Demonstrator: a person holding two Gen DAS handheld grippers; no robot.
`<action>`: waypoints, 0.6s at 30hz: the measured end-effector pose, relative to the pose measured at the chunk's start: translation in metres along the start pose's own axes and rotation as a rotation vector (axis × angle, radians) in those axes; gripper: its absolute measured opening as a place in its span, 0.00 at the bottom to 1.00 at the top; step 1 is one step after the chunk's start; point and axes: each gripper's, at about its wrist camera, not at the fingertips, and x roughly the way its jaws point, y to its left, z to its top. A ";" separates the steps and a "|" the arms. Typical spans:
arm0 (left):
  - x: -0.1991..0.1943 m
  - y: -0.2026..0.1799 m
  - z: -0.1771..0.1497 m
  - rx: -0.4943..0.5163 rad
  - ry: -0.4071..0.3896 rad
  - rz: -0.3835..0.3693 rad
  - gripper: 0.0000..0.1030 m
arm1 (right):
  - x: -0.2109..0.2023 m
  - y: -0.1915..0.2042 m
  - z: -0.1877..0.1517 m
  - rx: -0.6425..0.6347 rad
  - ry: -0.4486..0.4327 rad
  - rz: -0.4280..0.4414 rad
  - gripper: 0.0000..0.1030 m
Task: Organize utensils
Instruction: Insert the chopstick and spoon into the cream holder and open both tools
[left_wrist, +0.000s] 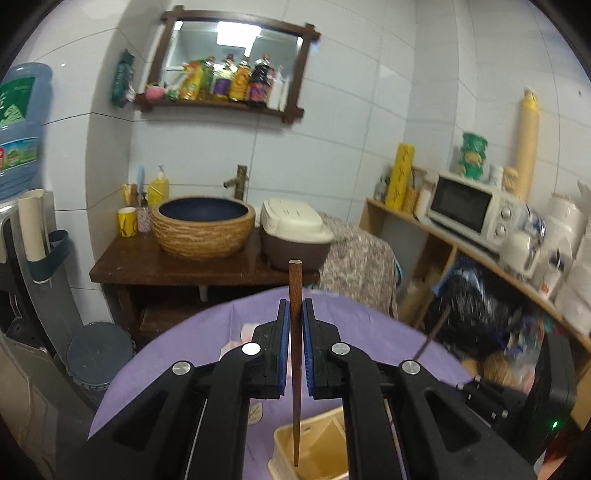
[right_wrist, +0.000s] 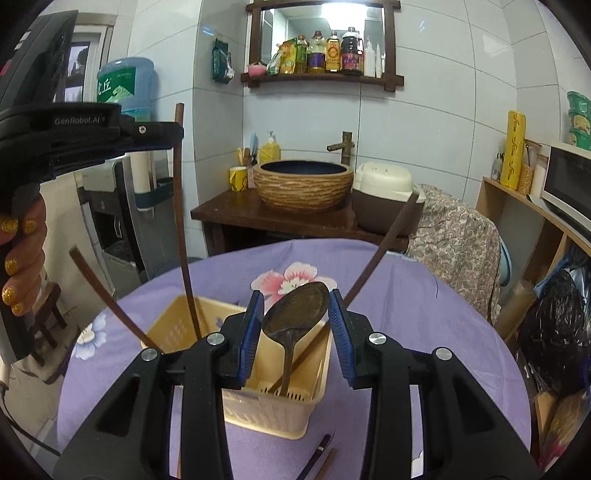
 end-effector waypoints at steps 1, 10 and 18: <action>0.002 0.001 -0.006 0.008 0.015 -0.008 0.08 | 0.001 0.000 -0.004 -0.004 0.007 0.001 0.36; 0.015 0.015 -0.035 -0.014 0.100 -0.052 0.08 | 0.007 0.008 -0.022 -0.042 0.039 0.008 0.36; 0.012 0.014 -0.034 -0.049 0.106 -0.028 0.17 | 0.005 0.006 -0.021 -0.025 0.024 0.013 0.54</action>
